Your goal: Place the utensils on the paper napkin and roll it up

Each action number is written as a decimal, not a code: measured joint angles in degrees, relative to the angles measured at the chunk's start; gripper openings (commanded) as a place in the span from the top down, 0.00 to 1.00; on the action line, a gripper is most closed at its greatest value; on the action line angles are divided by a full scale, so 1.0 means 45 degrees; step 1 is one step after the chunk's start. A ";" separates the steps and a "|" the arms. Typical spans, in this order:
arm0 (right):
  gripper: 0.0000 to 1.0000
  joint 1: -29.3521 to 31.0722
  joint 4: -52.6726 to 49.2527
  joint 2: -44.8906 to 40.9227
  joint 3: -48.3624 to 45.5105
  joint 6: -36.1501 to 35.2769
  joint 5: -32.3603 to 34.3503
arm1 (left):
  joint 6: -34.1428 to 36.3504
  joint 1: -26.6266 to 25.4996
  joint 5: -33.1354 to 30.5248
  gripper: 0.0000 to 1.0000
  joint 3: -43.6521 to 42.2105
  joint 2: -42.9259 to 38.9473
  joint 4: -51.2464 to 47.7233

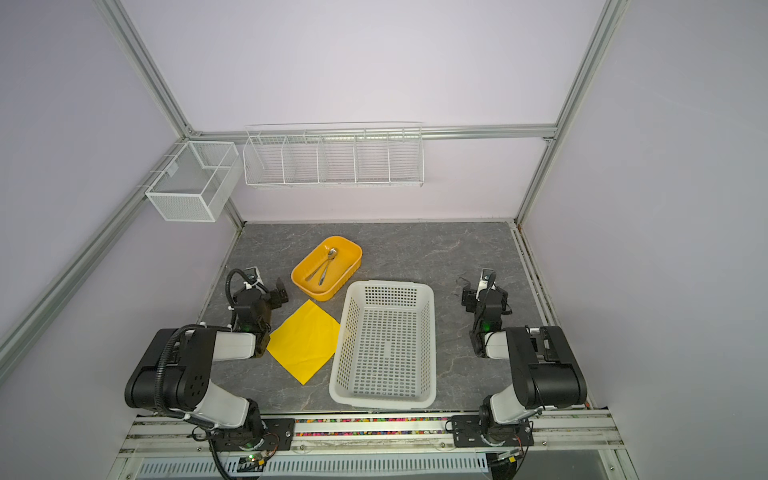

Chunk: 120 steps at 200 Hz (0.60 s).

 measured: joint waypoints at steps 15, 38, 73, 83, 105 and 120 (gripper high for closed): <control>0.11 0.0000 0.0000 0.0000 0.0000 0.0000 0.0000 | 0.0000 0.0000 0.0000 0.01 0.0000 0.0000 0.0000; 0.11 0.0000 0.0005 0.0000 0.0005 -0.0010 -0.0015 | 0.0000 0.0000 -0.0005 0.01 0.0000 0.0000 0.0000; 0.12 0.0393 0.0466 -0.0112 -0.0262 -0.0199 0.0296 | 0.0010 0.0000 0.0146 0.01 -0.0087 -0.0015 0.0350; 0.11 0.0627 0.1049 -0.0146 -0.0646 -0.0340 0.0481 | 0.0005 0.0000 0.0189 0.01 -0.0209 -0.0175 0.0355; 0.12 0.0835 0.1486 -0.0146 -0.1078 -0.0525 0.0675 | -0.0058 0.0000 0.0097 0.01 -0.0155 -0.1239 -0.0879; 0.11 0.0840 0.1642 -0.0146 -0.1093 -0.0578 0.0772 | -0.0306 0.0000 -0.0029 0.01 0.0384 -0.2361 -0.2487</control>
